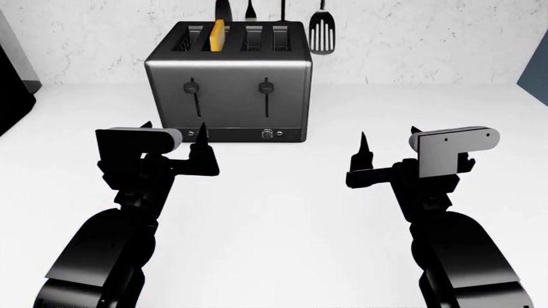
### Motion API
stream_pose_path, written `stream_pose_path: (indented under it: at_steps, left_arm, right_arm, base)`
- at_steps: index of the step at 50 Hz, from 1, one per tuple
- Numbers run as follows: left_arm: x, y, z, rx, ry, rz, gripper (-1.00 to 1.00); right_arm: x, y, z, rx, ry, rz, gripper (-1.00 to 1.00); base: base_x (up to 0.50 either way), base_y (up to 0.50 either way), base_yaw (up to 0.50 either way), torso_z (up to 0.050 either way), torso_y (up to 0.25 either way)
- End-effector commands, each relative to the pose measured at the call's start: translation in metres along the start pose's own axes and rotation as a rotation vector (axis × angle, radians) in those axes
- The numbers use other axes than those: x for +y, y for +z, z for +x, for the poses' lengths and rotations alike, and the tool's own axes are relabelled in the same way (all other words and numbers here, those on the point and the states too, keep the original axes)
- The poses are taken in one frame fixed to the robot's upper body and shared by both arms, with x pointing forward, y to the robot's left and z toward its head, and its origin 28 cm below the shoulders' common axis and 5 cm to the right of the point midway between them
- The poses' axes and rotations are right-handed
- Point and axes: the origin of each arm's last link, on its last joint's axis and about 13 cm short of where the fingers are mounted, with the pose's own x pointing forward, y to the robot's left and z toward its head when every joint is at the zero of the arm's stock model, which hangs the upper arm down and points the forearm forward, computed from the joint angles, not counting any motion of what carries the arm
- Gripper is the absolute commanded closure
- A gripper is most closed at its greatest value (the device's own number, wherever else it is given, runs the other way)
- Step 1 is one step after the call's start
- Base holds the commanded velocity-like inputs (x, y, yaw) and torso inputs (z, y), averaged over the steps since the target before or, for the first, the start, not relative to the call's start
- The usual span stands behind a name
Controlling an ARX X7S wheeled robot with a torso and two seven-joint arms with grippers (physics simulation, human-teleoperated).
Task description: Push down the lever of the toaster to turn it on.
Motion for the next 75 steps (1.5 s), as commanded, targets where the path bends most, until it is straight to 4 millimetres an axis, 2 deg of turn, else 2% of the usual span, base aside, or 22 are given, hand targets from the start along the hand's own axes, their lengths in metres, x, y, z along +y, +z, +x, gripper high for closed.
stream_pose_path:
  at_steps: [1,6,15,26,27,38,52,75]
  left_arm:
    - [0.0,-0.001,0.001,0.004,0.0,-0.001,-1.0]
    - [0.001,0.007,0.006,0.001,0.012,-0.021,-1.0]
    - [0.0,0.032,0.039,-0.034,-0.007,-0.048,-1.0]
    - [-0.002,0.047,0.063,-0.063,-0.028,-0.01,-1.0]
    - [-0.002,0.047,0.065,-0.061,-0.03,-0.006,1.0]
    - [-0.004,0.041,0.086,-0.032,-0.03,0.017,1.0]
    - [-0.002,0.027,0.1,0.005,-0.011,0.037,1.0]
    - [-0.004,-0.004,0.086,0.09,-0.027,0.052,1.0]
  right_arm:
    - [-0.001,-0.001,0.0,-0.006,-0.004,0.003,-1.0]
    - [0.0,-0.004,0.001,-0.004,-0.003,0.006,-1.0]
    - [-0.001,-0.009,0.0,0.001,-0.006,0.016,-1.0]
    - [-0.001,-0.009,0.001,0.002,-0.008,0.018,-1.0]
    - [-0.001,-0.01,0.001,0.002,-0.008,0.019,-1.0]
    - [-0.003,-0.009,-0.001,-0.001,-0.013,0.019,-1.0]
    - [-0.004,-0.011,-0.001,0.004,-0.021,0.019,-1.0]
    - [-0.005,-0.013,-0.003,0.003,-0.025,0.027,-1.0]
  base:
    - [0.0,0.0,0.0,0.0,0.0]
    - [0.0,0.0,0.0,0.0,0.0]
    - [0.0,0.0,0.0,0.0,0.0]
    - [0.0,0.0,0.0,0.0,0.001]
    - [0.0,0.0,0.0,0.0,0.0]
    - [0.0,0.0,0.0,0.0,0.0]
    - [0.0,0.0,0.0,0.0,0.0]
    - [0.0,0.0,0.0,0.0,0.0]
